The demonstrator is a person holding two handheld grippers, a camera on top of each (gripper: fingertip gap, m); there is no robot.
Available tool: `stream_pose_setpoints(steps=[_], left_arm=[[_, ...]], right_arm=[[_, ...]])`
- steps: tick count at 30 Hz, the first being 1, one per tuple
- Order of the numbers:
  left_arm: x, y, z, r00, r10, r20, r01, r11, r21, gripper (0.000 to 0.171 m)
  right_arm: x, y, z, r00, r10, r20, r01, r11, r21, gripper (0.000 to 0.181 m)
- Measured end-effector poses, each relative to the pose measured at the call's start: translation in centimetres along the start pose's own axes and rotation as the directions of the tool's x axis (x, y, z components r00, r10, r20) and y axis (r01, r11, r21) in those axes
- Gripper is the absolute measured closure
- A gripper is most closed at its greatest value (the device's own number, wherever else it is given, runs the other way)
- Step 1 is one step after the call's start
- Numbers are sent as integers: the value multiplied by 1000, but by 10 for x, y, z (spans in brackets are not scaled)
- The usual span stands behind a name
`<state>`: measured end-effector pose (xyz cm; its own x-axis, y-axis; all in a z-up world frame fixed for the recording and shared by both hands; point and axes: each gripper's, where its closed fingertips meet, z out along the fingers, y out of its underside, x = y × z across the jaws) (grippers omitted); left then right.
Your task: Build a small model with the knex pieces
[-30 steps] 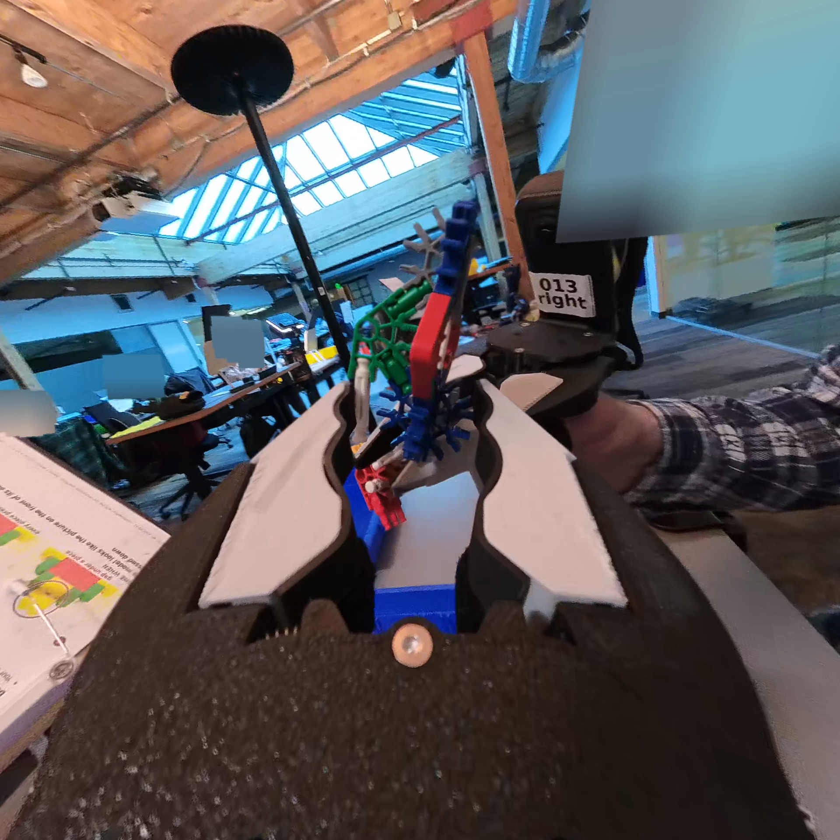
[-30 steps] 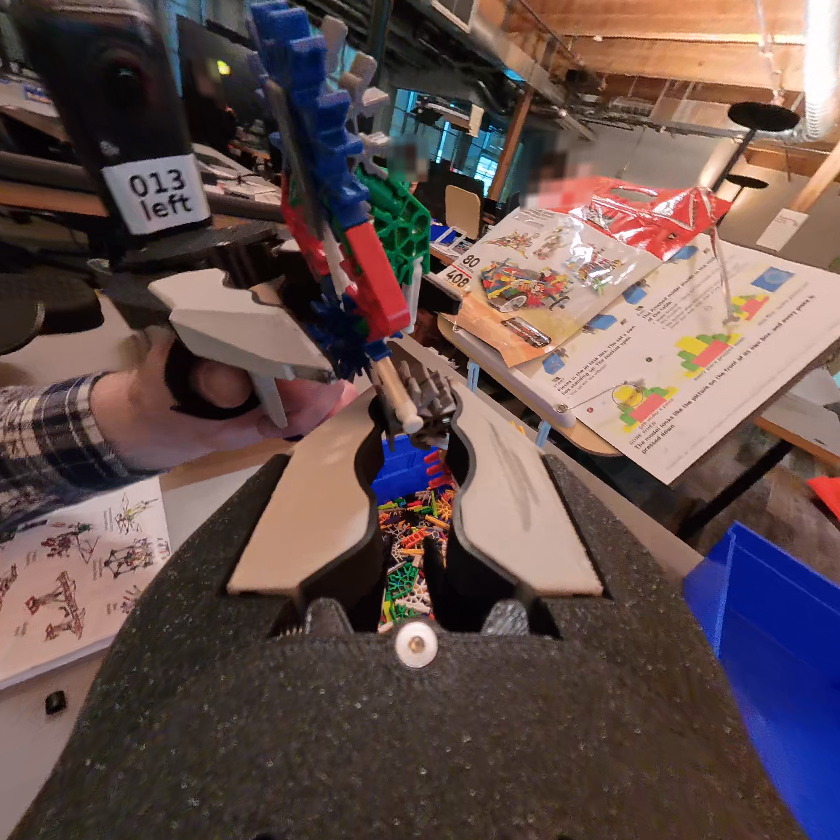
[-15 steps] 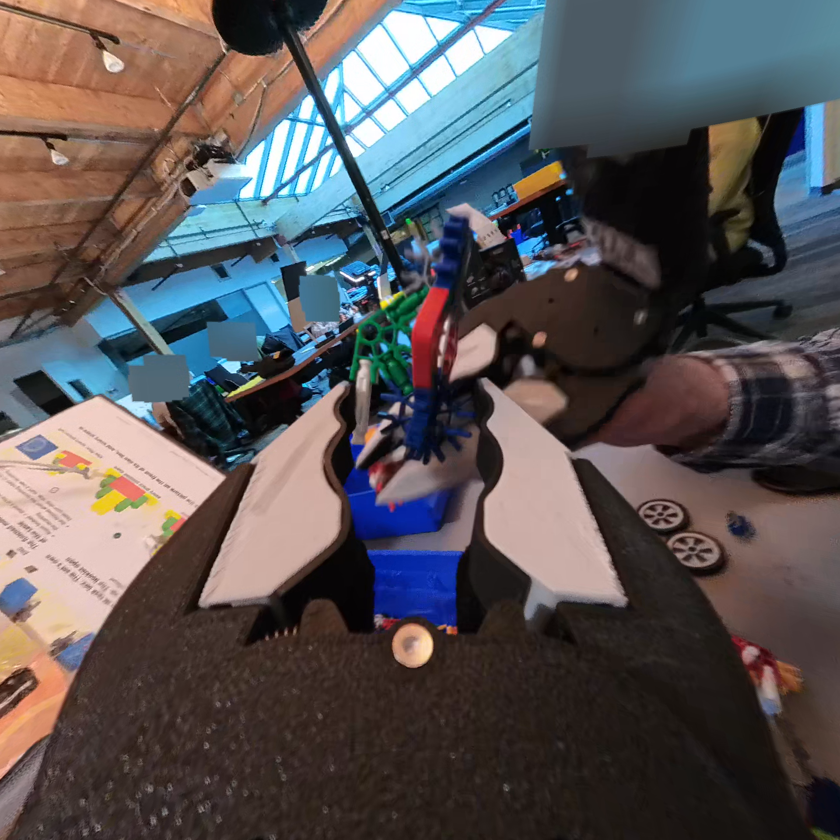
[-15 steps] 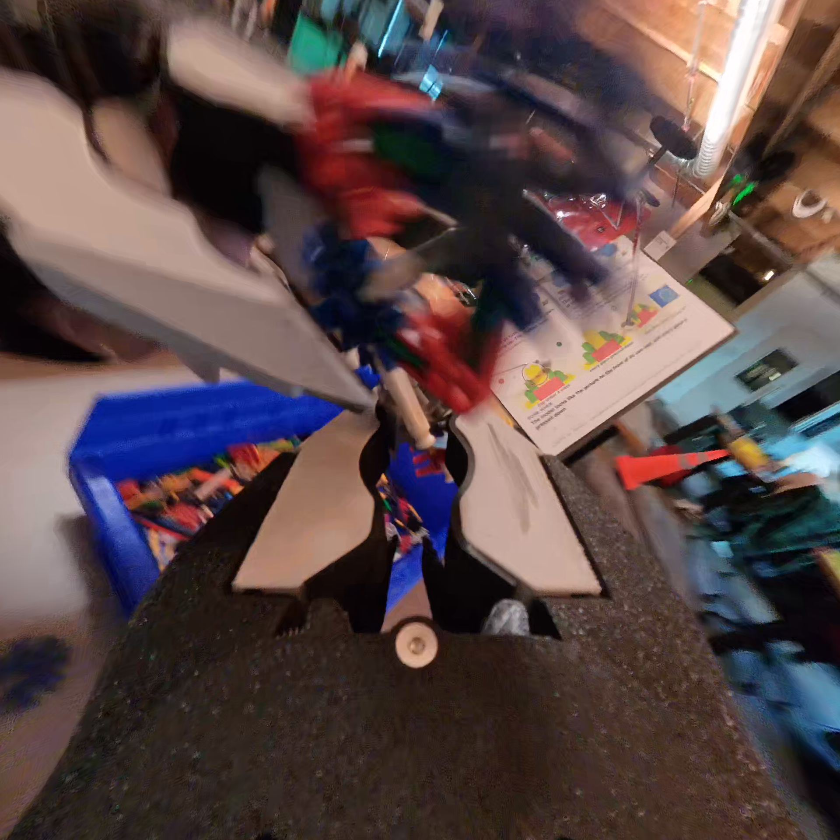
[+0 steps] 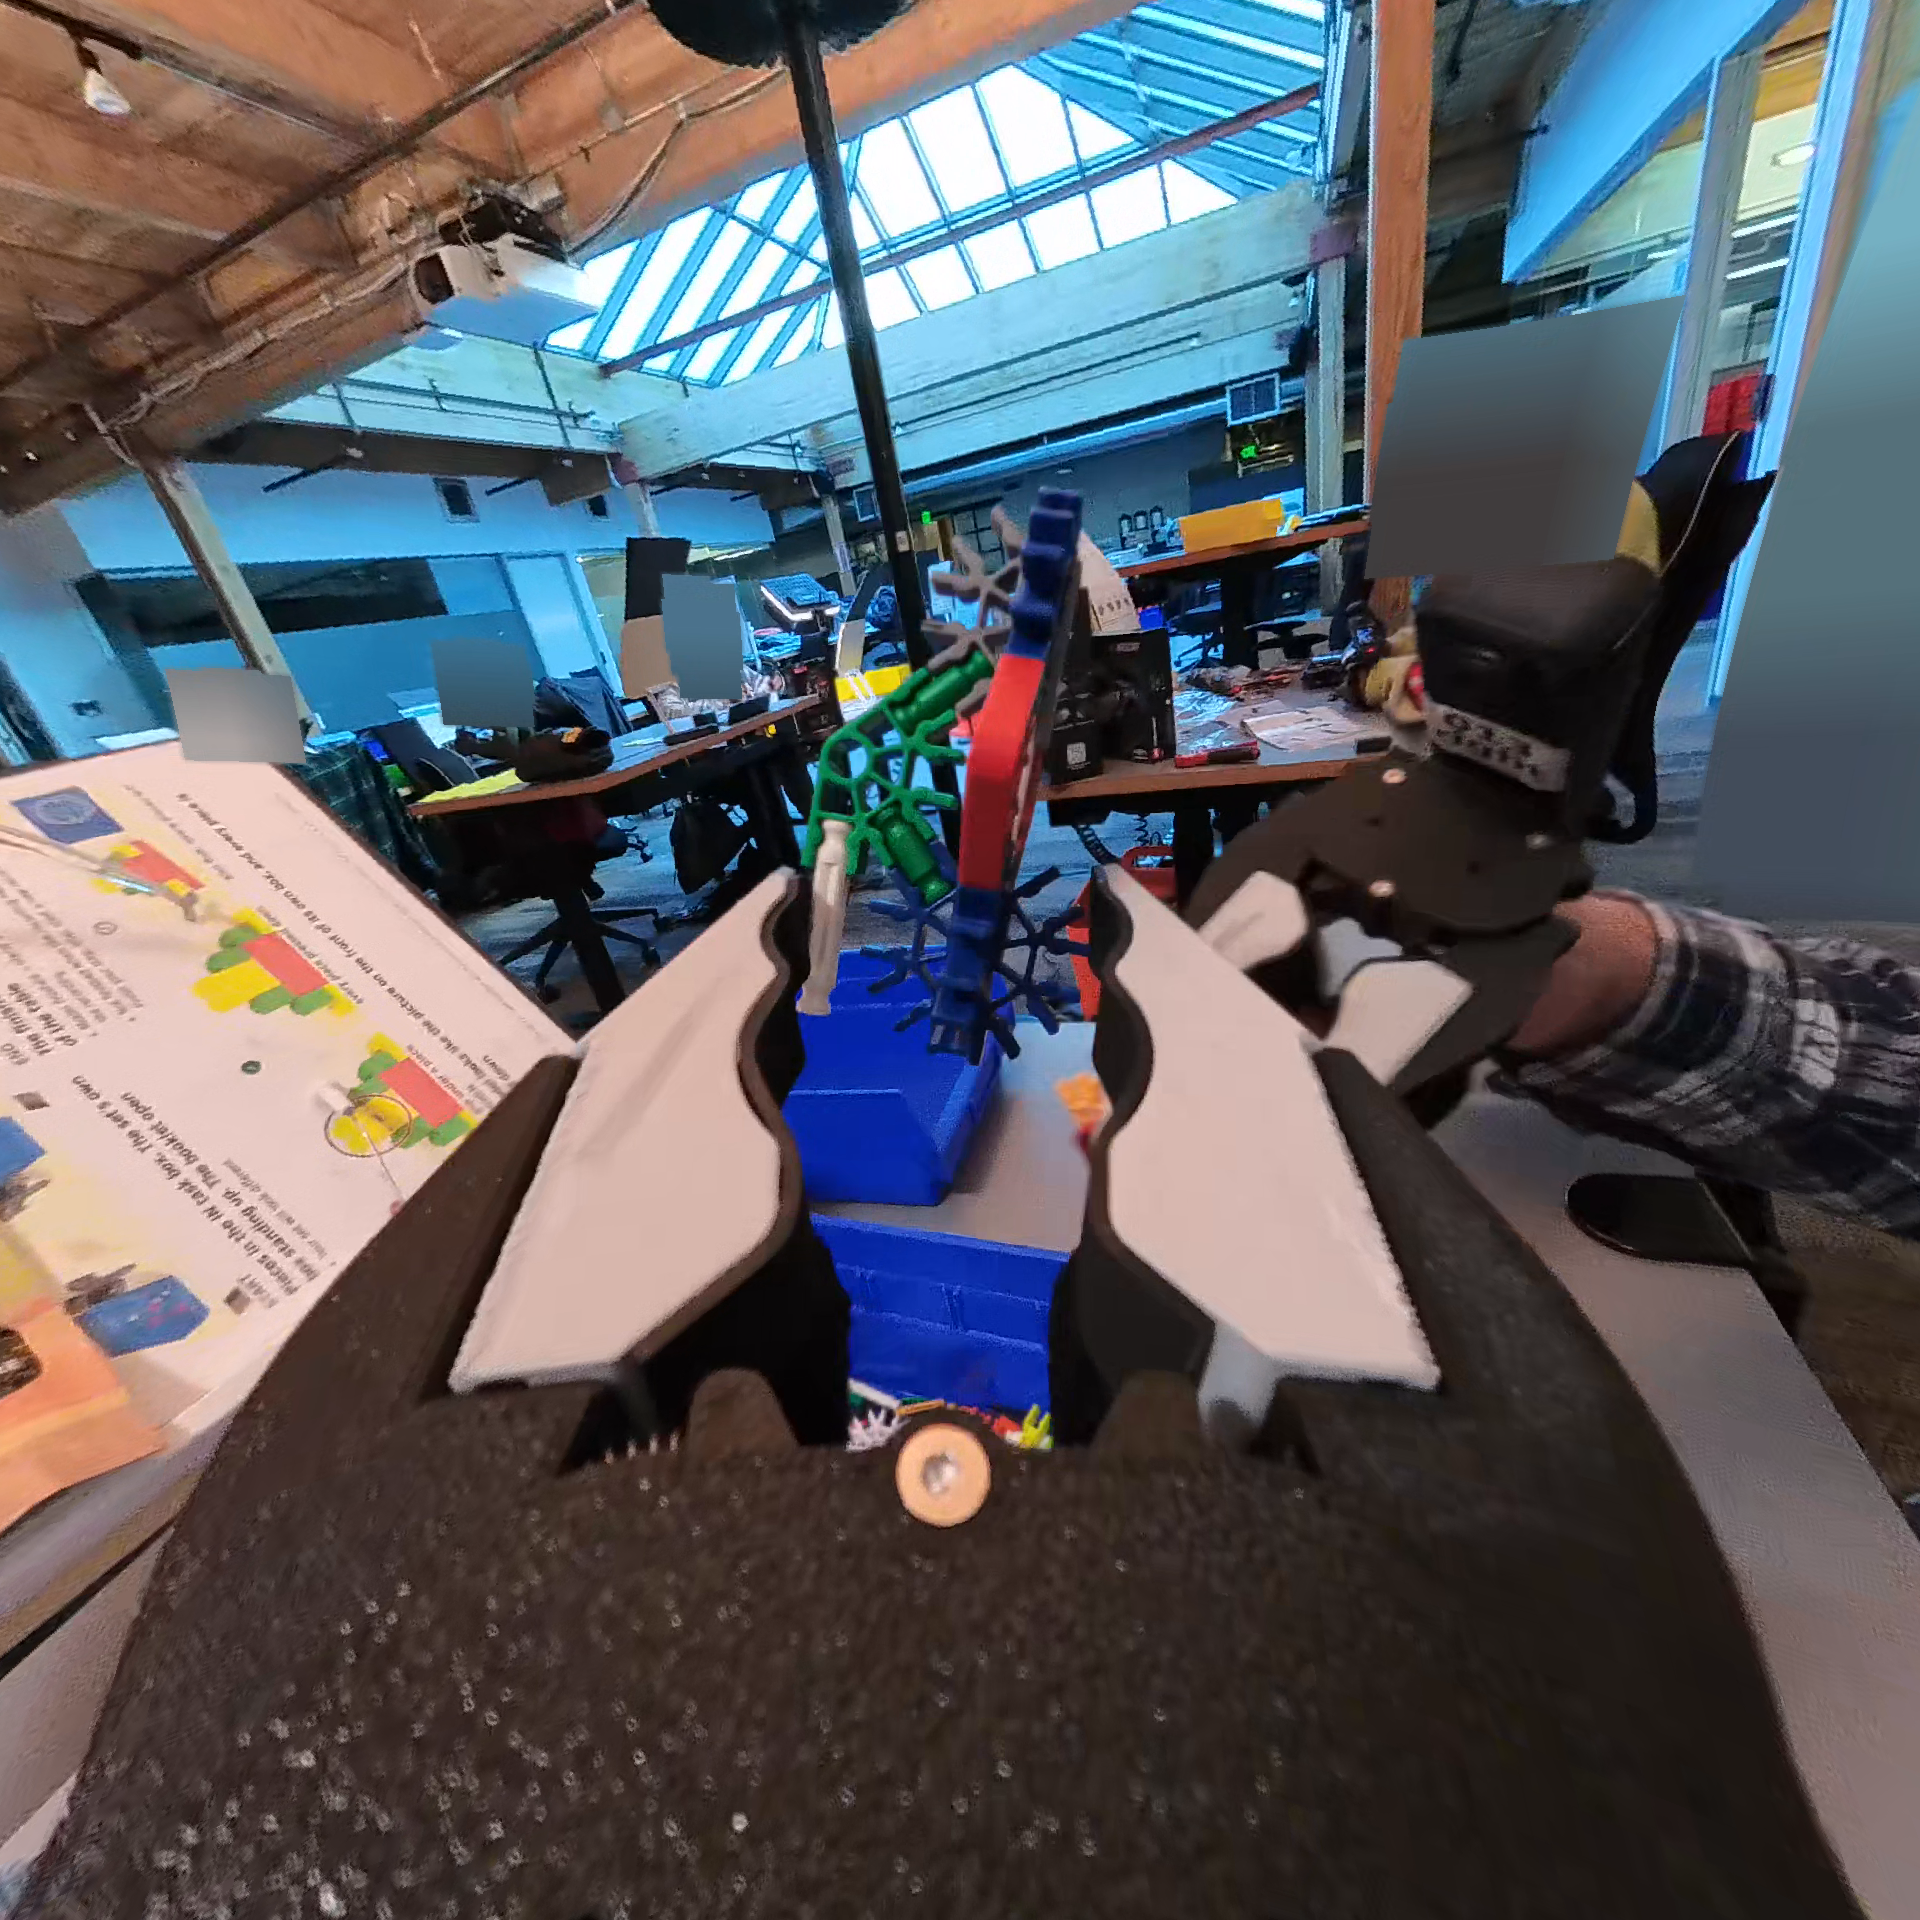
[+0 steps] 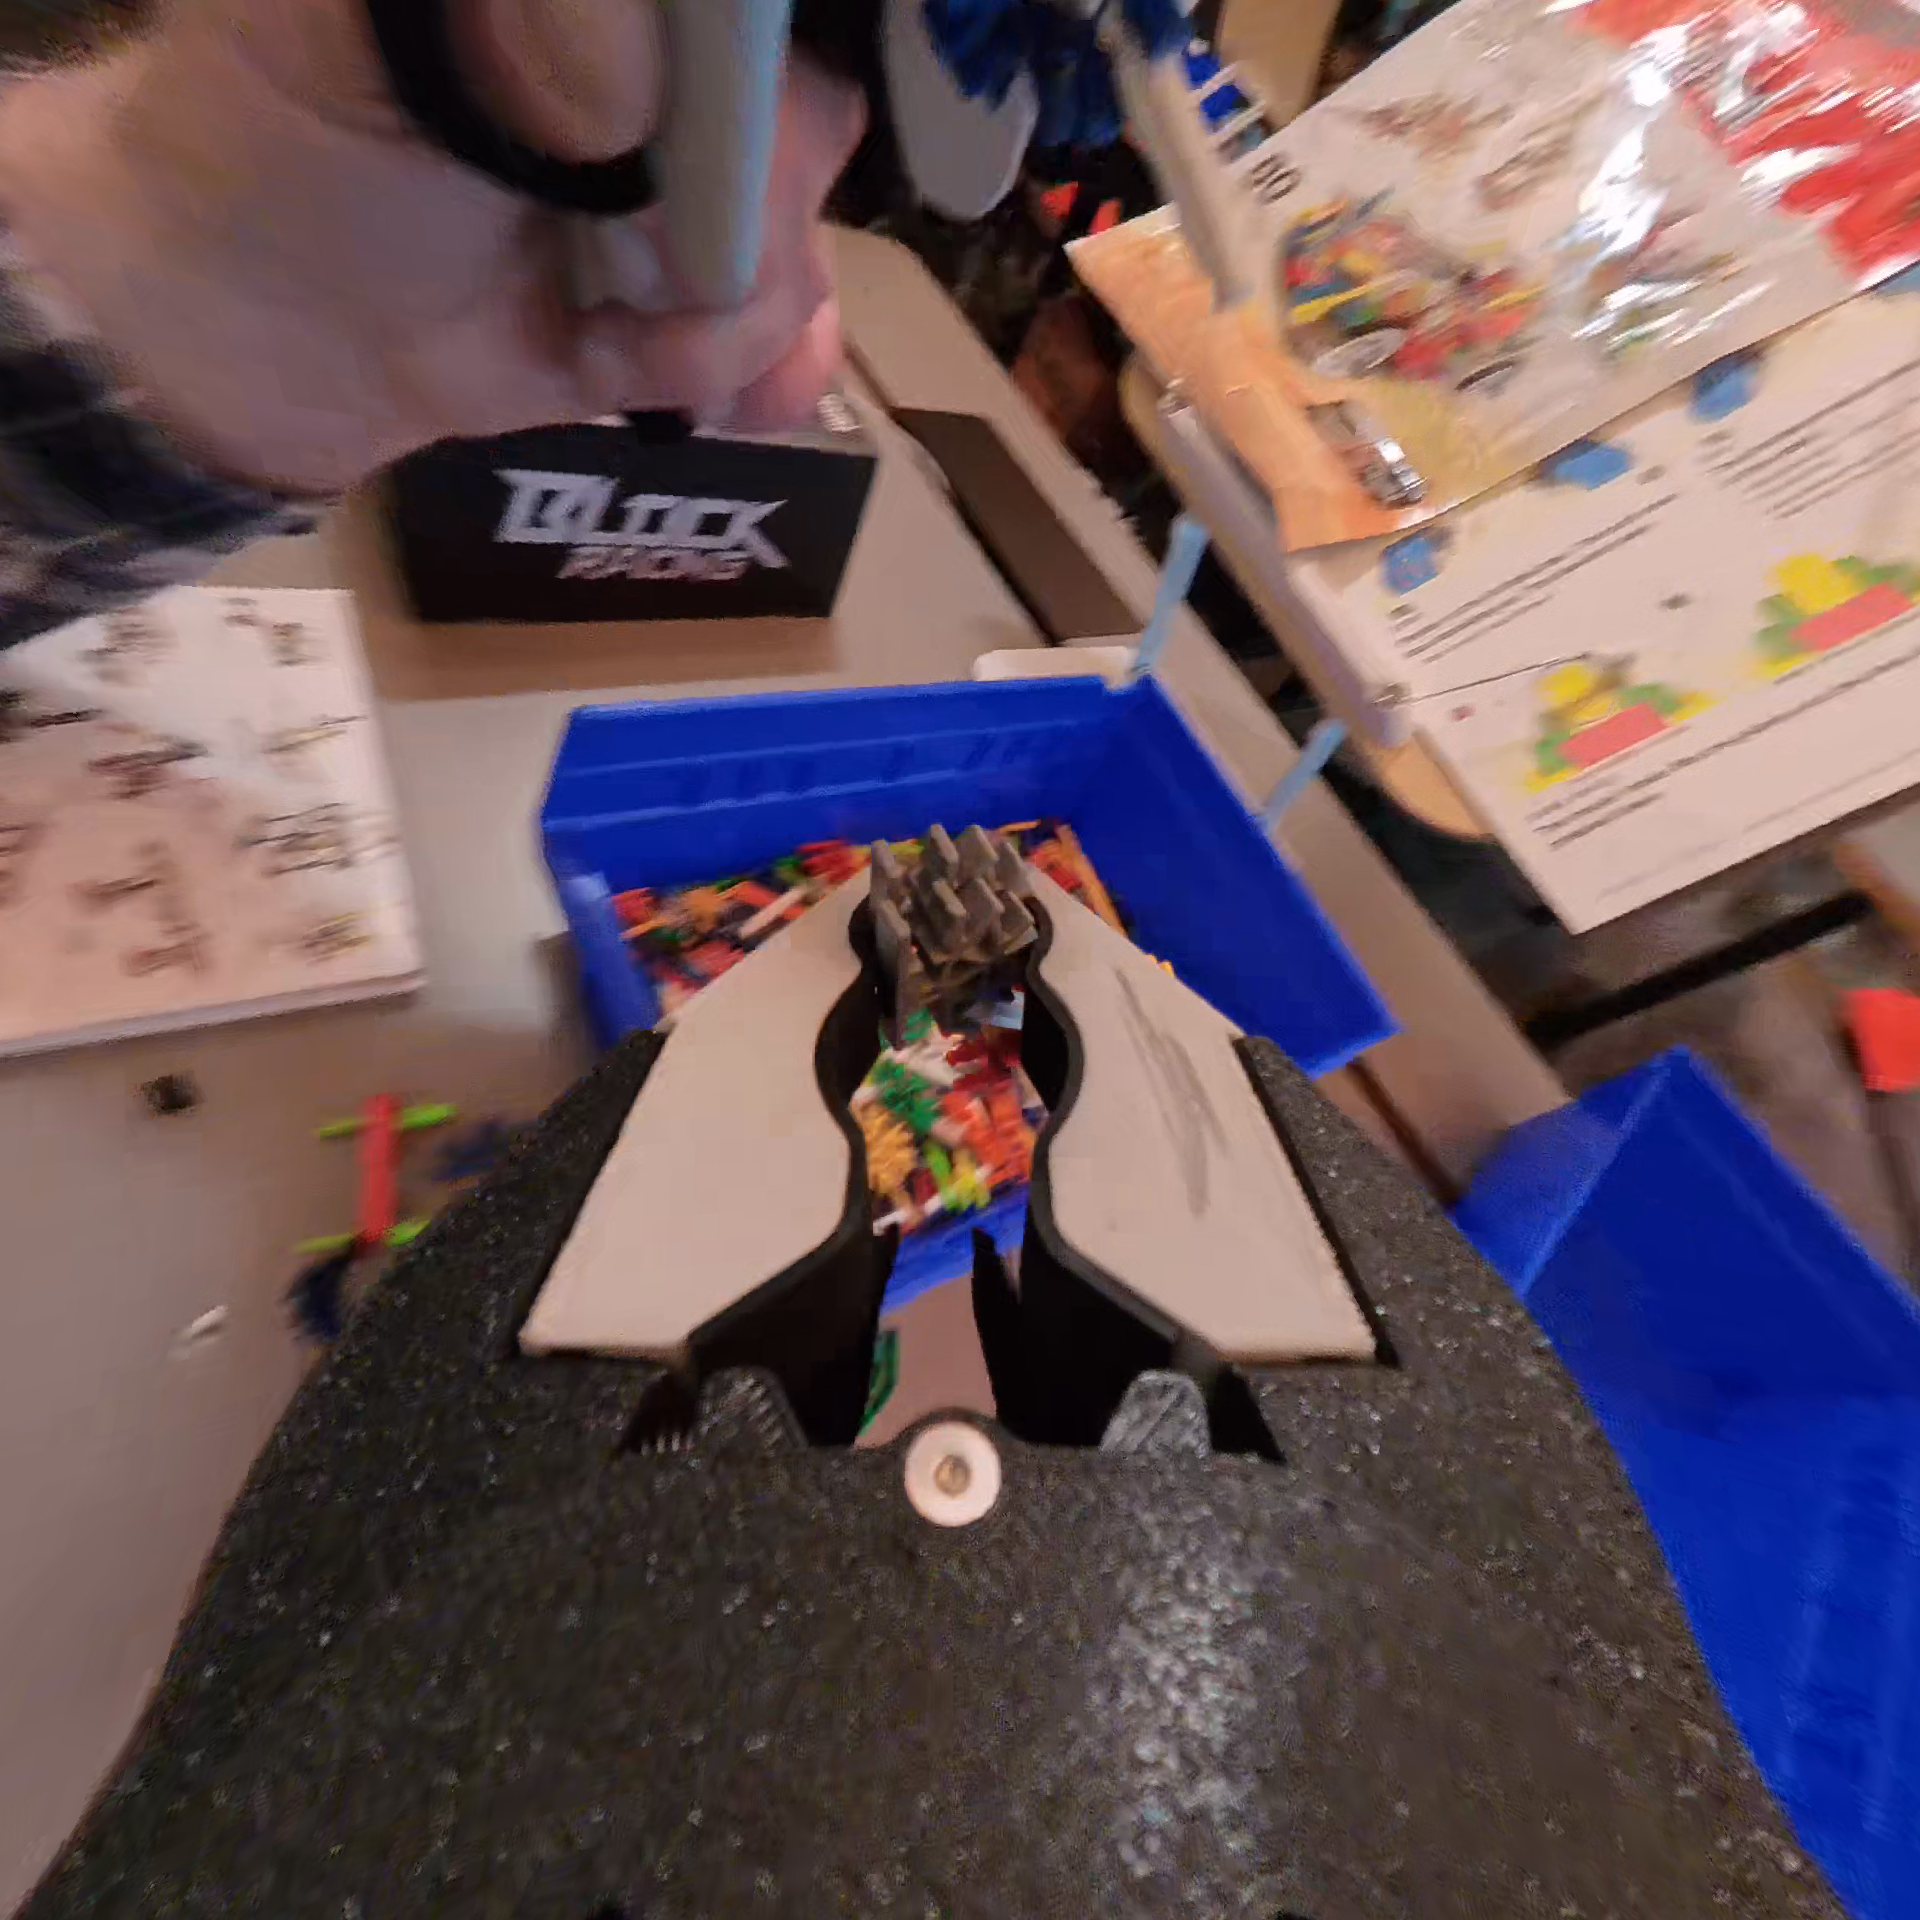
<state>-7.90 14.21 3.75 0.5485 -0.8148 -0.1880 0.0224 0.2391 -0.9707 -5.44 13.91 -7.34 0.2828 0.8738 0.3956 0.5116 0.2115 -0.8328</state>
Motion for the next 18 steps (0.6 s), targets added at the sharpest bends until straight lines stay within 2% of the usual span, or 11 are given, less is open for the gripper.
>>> stream_pose_setpoints(steps=[3, 7, 13, 18], left_arm=[[-5, -6, -6, 1000, -18, 2, 18, 1000, 10, 120], [-8, -3, -7, 1000, -25, 4, 25, 1000, -5, 120], [-2, 9, 0, 999, -25, -24, 24, 998, -57, 120], [-1, 23, 5, 998, -40, -46, 35, 994, -104, 120]], right_arm=[[-17, 12, -31, 994, 55, 93, -53, 998, -28, 161], [-40, 37, -59, 936, 264, 232, -258, 964, -56, 161], [-72, 98, -53, 780, 550, 300, -532, 834, -146, 161], [-93, 140, -52, 776, 576, 258, -518, 815, -261, 160]])
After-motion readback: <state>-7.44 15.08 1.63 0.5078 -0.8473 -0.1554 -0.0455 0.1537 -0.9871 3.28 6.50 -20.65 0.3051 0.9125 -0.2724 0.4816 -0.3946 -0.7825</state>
